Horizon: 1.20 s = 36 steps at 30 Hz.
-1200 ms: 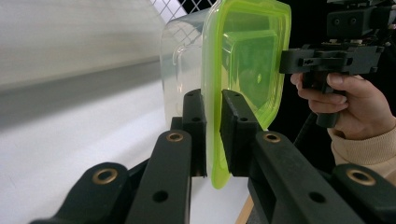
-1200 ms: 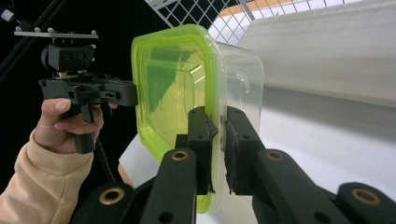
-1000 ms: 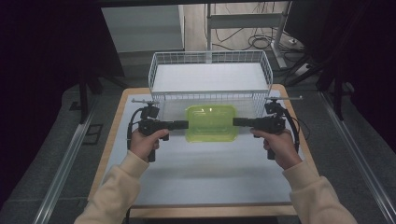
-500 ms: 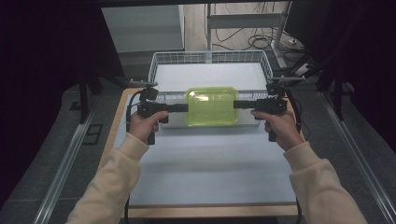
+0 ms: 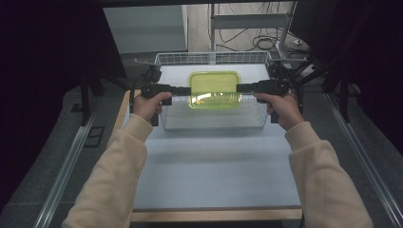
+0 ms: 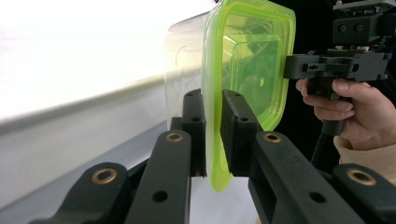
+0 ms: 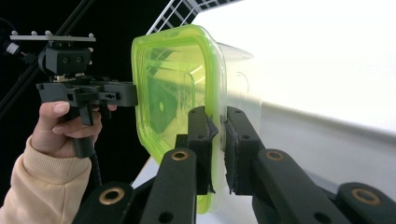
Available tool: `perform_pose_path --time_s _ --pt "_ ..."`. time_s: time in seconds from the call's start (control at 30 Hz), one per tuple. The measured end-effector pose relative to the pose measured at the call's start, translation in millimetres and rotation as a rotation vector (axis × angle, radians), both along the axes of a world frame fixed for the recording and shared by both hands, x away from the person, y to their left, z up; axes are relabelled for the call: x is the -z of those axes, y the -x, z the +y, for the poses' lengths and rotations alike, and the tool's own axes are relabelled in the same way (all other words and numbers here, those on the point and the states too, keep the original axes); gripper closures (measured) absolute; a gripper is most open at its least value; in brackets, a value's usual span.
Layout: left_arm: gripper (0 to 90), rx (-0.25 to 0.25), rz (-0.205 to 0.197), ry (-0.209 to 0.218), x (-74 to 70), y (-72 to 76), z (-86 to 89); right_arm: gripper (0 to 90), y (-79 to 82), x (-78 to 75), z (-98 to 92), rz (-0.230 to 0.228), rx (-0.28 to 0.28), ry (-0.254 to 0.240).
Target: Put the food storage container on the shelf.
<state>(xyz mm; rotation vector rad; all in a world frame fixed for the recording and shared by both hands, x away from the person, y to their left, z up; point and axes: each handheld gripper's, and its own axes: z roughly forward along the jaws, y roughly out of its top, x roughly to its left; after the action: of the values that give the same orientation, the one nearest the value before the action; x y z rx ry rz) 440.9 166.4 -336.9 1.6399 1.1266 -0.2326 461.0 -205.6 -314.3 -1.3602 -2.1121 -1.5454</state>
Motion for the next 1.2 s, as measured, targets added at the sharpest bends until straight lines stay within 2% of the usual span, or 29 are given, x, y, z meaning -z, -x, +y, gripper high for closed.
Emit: perform_pose_path --time_s 0.23,0.37,0.53,0.77,0.93,1.03,1.07,1.1,1.13,1.2 --pt "80.9 -0.007 0.018 0.032 -0.9 -21.0 1.1 82.3 -23.7 -3.8 0.4 0.012 0.018 -0.007" --pt "80.9 -0.018 0.029 0.034 -1.5 -31.3 3.6 82.2 -34.6 -5.6 3.7 0.015 0.024 -0.008" --pt "81.0 -0.018 0.048 0.075 -3.6 -44.6 6.8 82.1 -49.5 -5.4 4.5 0.038 0.038 -0.035" --pt "80.7 -0.039 0.06 0.056 -6.7 -60.0 5.3 80.4 -65.1 -5.1 6.9 0.043 0.059 -0.024" --pt "77.7 -0.082 0.062 0.044 -5.1 -67.8 1.4 76.5 -71.6 -3.8 14.0 0.024 0.091 0.021" --pt "76.2 -0.104 0.057 0.04 -3.2 -70.2 0.0 74.7 -73.7 -2.0 16.2 0.022 0.107 0.018" --pt "73.5 -0.108 0.053 0.031 -2.9 -70.4 -0.6 69.6 -74.0 -1.1 17.5 0.016 0.112 0.032" --pt "70.4 -0.126 0.044 0.0 -2.7 -70.1 -1.7 66.8 -73.7 -0.8 18.2 0.01 0.116 0.043" --pt "62.3 -0.141 0.031 -0.016 -2.7 -69.7 -1.8 63.7 -72.9 -0.6 19.0 -0.009 0.125 0.064" --pt "52.9 -0.172 0.009 -0.003 -3.6 -68.2 0.5 57.8 -72.0 -0.5 18.4 -0.028 0.143 0.074"
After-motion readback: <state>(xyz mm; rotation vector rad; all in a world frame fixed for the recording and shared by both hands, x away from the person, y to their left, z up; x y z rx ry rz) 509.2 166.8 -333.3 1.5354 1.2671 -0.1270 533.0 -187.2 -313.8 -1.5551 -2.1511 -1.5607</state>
